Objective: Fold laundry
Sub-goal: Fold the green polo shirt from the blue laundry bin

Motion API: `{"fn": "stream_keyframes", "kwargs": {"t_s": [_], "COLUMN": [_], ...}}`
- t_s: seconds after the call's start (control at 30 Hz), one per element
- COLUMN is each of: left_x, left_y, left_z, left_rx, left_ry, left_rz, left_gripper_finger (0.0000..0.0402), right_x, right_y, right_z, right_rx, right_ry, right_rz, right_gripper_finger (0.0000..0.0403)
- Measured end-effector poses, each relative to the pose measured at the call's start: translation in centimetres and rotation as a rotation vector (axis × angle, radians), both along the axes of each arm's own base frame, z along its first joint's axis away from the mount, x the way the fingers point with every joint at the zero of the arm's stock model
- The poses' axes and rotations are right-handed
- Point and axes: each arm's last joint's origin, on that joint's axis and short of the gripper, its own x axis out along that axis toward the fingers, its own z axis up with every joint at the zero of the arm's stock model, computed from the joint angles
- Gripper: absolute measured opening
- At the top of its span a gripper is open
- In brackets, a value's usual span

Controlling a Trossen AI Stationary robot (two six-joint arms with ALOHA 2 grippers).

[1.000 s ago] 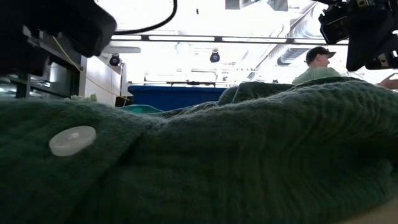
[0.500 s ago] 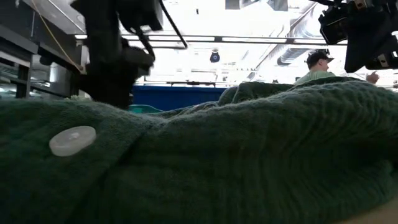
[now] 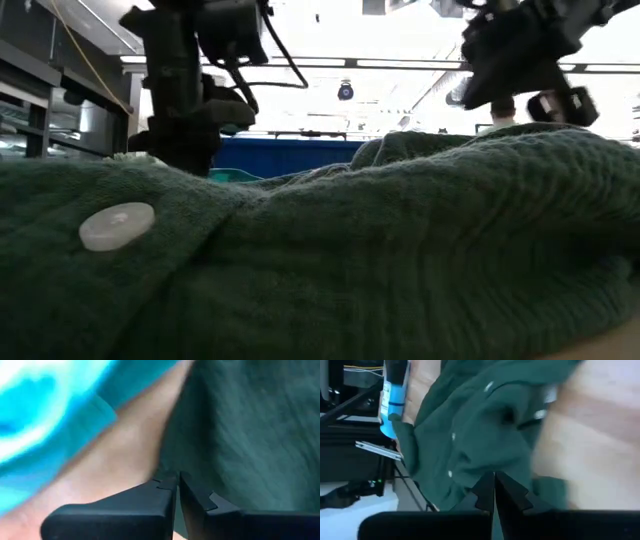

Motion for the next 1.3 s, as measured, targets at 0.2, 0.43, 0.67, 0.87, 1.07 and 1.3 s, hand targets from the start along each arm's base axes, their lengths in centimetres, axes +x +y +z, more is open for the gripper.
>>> {"fn": "stream_keyframes", "kwargs": {"t_s": [0.2, 0.43, 0.67, 0.87, 1.07, 1.3], "left_x": [-0.5, -1.6, -1.7, -3.0, -6.3, -7.2], "left_y": [-3.1, -3.0, -2.6, -2.6, -2.8, -3.0], "left_z": [0.0, -2.4, -5.2, -4.9, -3.5, -2.4], "left_rx": [0.041, 0.116, 0.047, 0.061, 0.109, 0.140], "left_ry": [-0.028, 0.003, -0.022, 0.100, 0.328, 0.345], "left_rz": [0.009, 0.041, 0.065, -0.010, -0.055, -0.072], "left_gripper_finger": [0.0000, 0.0000, 0.0000, 0.0000, 0.0000, 0.0000], "right_x": [2.8, 3.6, 4.2, 2.6, -1.3, -4.4], "right_y": [1.1, 1.6, 2.5, 3.1, 2.3, 0.4], "right_z": [-2.1, -3.6, -6.7, -9.4, -7.9, -3.1], "right_rx": [0.067, 0.135, 0.181, 0.157, 0.009, -0.109], "right_ry": [-0.074, -0.049, 0.067, 0.333, 0.593, 0.513], "right_rz": [-0.017, -0.076, -0.051, -0.018, 0.020, -0.021], "right_gripper_finger": [0.0000, 0.0000, 0.0000, 0.0000, 0.0000, 0.0000]}}
